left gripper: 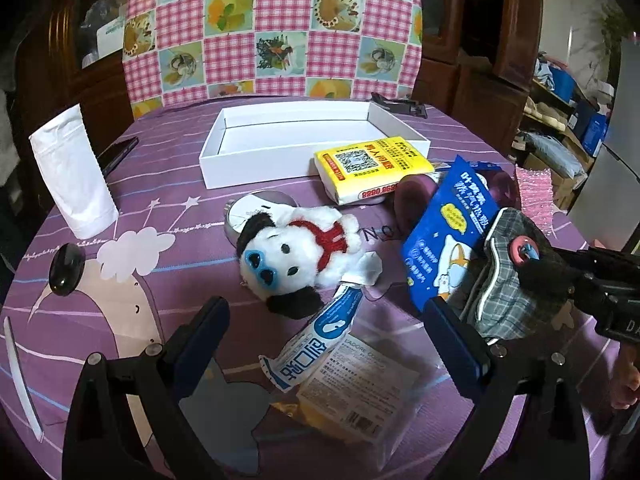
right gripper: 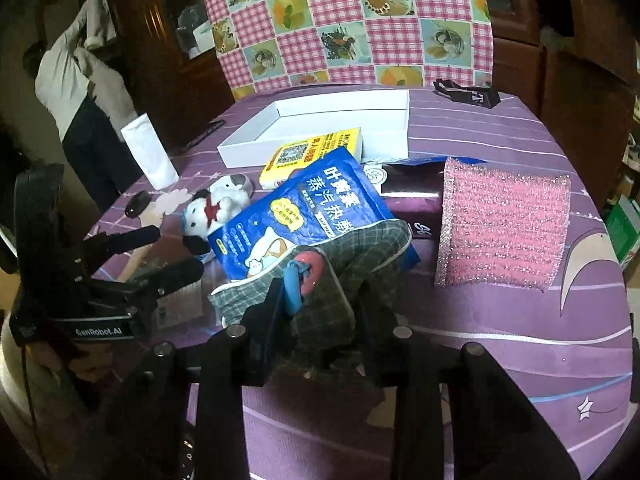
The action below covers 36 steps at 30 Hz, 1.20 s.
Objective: Organize soft objects
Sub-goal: 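Lift the plaid eye mask with the right gripper while the left gripper approaches the blue packet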
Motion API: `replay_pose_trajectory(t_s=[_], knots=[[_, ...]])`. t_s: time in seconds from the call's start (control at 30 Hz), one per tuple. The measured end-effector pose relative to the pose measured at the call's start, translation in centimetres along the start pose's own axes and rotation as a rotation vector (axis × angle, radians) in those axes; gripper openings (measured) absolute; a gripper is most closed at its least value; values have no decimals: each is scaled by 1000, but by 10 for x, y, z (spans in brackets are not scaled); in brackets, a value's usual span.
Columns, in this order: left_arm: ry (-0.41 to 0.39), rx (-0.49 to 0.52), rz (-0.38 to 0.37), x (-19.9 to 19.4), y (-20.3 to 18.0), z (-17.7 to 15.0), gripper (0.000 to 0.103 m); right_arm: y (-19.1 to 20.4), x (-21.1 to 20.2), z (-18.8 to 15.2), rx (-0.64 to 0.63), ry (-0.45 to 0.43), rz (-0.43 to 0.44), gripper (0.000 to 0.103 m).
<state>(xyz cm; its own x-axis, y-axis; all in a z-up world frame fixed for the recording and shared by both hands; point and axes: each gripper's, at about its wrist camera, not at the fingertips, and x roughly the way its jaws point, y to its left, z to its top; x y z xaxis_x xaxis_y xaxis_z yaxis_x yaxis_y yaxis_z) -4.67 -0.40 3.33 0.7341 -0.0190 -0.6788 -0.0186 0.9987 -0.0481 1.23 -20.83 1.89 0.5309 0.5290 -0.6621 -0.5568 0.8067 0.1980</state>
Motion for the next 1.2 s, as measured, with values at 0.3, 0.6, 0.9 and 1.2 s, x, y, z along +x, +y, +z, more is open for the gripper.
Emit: replay_pose_trajectory(t_s=[0.3, 0.6, 0.9, 1.2], knots=[[-58, 1, -45, -10, -1, 1, 99, -1, -23, 9, 34, -110, 43, 35], [-75, 28, -87, -13, -7, 1, 98, -10, -39, 17, 98, -189, 24, 35], [-83, -6, -271, -17, -10, 0, 76, -11, -43, 19, 94, -205, 13, 35], [53, -16, -292, 22, -26, 10, 63, -21, -49, 24, 144, -209, 17, 35]])
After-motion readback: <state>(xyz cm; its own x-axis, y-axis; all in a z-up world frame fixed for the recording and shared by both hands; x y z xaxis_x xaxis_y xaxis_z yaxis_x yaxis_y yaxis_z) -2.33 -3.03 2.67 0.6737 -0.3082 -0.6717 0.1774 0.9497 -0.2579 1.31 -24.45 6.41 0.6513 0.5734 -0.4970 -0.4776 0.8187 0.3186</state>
